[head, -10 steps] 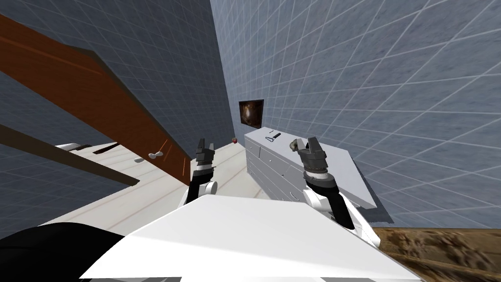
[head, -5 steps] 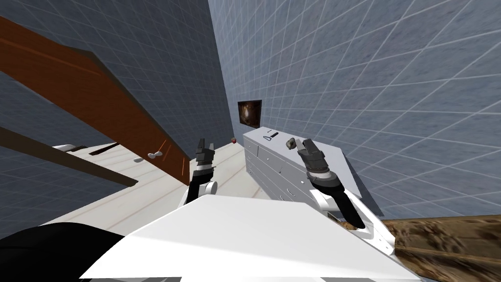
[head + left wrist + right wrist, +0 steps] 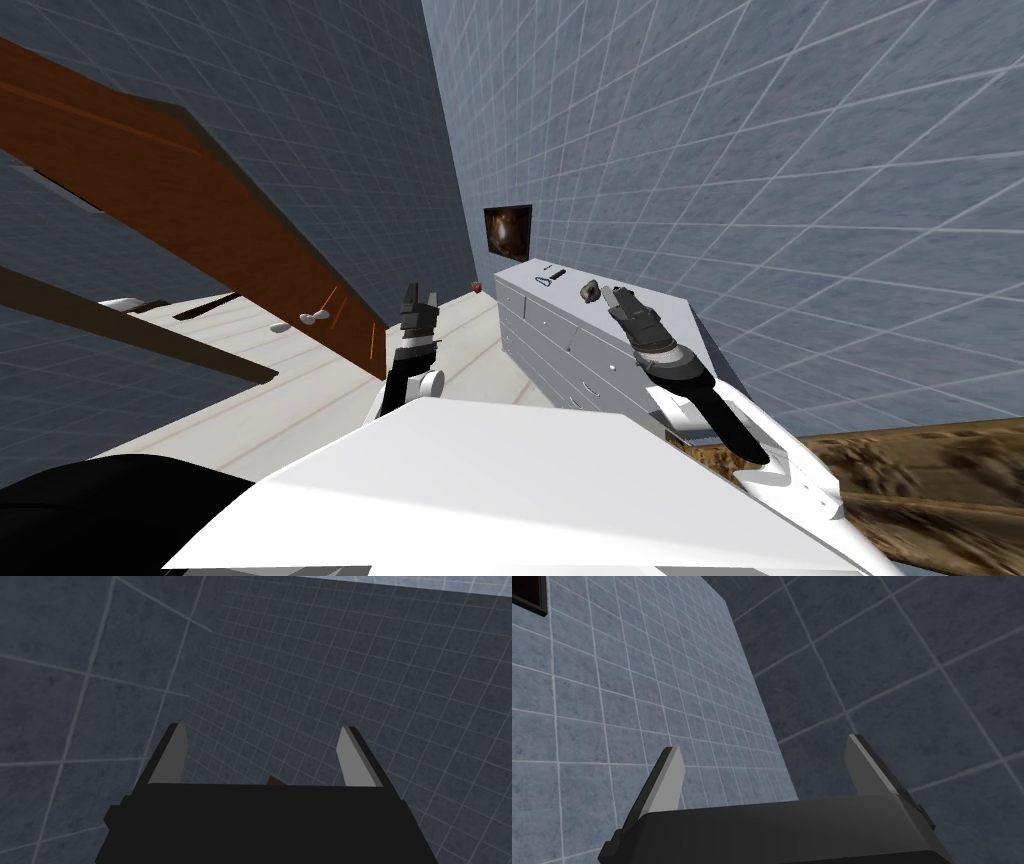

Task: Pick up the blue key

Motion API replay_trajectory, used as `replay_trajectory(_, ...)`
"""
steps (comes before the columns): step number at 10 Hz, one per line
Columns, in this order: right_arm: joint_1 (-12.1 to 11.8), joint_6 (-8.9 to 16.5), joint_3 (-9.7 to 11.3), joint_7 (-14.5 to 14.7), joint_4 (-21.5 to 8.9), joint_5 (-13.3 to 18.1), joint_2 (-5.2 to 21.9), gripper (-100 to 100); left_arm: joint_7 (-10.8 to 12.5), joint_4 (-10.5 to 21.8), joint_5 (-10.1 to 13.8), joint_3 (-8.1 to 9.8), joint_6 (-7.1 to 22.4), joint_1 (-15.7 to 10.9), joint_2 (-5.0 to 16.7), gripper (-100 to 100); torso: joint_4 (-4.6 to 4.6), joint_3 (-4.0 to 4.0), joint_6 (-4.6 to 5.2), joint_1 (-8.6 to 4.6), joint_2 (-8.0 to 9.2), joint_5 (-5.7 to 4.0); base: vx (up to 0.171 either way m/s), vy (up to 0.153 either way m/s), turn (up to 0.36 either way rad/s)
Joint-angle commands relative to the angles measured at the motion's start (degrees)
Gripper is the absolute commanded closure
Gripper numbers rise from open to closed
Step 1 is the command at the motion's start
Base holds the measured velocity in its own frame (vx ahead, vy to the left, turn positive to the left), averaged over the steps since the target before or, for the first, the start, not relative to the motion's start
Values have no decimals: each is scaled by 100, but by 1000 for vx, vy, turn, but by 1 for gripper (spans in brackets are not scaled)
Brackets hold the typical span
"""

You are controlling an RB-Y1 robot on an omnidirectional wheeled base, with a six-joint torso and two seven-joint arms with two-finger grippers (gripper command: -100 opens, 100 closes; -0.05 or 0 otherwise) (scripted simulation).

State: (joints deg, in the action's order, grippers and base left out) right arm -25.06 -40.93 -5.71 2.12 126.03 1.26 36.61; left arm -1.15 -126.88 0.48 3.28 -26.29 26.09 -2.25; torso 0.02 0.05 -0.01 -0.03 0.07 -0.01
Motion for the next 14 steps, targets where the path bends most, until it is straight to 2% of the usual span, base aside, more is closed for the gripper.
replay_trajectory(1,-8,-58,-95,-66,-141,57,286,-100,0,0,0,0,0,0,0,0,0,0,0,0,0,0,-20,-13,-37)
replay_trajectory(3,-8,-58,-95,-66,-141,57,561,-100,0,0,0,0,0,0,0,0,0,-1,0,-1,-2,0,-11,-7,-9)
replay_trajectory(4,-32,-112,-180,-125,-275,111,770,-100,0,0,0,0,0,0,0,0,-1,-3,0,2,-5,0,-6,-3,-39)
replay_trajectory(5,-32,-112,-180,-125,-275,111,937,-100,0,0,0,0,0,0,0,0,-1,-3,1,2,-5,0,-7,-1,-24)
replay_trajectory(6,-32,-112,-180,-125,-275,111,1004,-100,0,0,0,0,0,0,0,0,-1,-3,0,4,-5,1,0,0,0)
replay_trajectory(7,-66,-165,-262,-185,-421,170,1231,-100,0,0,0,0,0,0,0,0,-2,-4,-1,5,-7,1,1,3,-40)
replay_trajectory(8,-66,-165,-262,-185,-421,170,1399,-100,0,0,0,0,0,0,0,0,-2,-5,1,5,-8,1,1,6,-31)
replay_trajectory(9,-66,-165,-262,-185,-421,170,1459,-100,0,0,0,0,0,0,0,0,-2,-5,0,6,-8,1,0,0,0)
replay_trajectory(10,-112,-219,-342,-246,-578,234,1685,-100,0,0,0,0,0,0,0,0,-2,-5,-1,7,-9,1,10,11,-47)
replay_trajectory(12,-112,-219,-342,-246,-578,234,1924,-100,0,0,0,0,0,0,0,0,-3,-7,-1,10,-12,2,5,7,-12)
replay_trajectory(13,-169,-272,-419,-308,-747,302,2147,-100,0,0,0,0,0,0,0,0,-3,-6,-1,8,-11,1,20,15,-46)
replay_trajectory(14,-169,-272,-419,-308,-747,302,2306,-100,0,0,0,0,0,1,0,0,-3,-8,0,11,-15,1,19,20,-25)
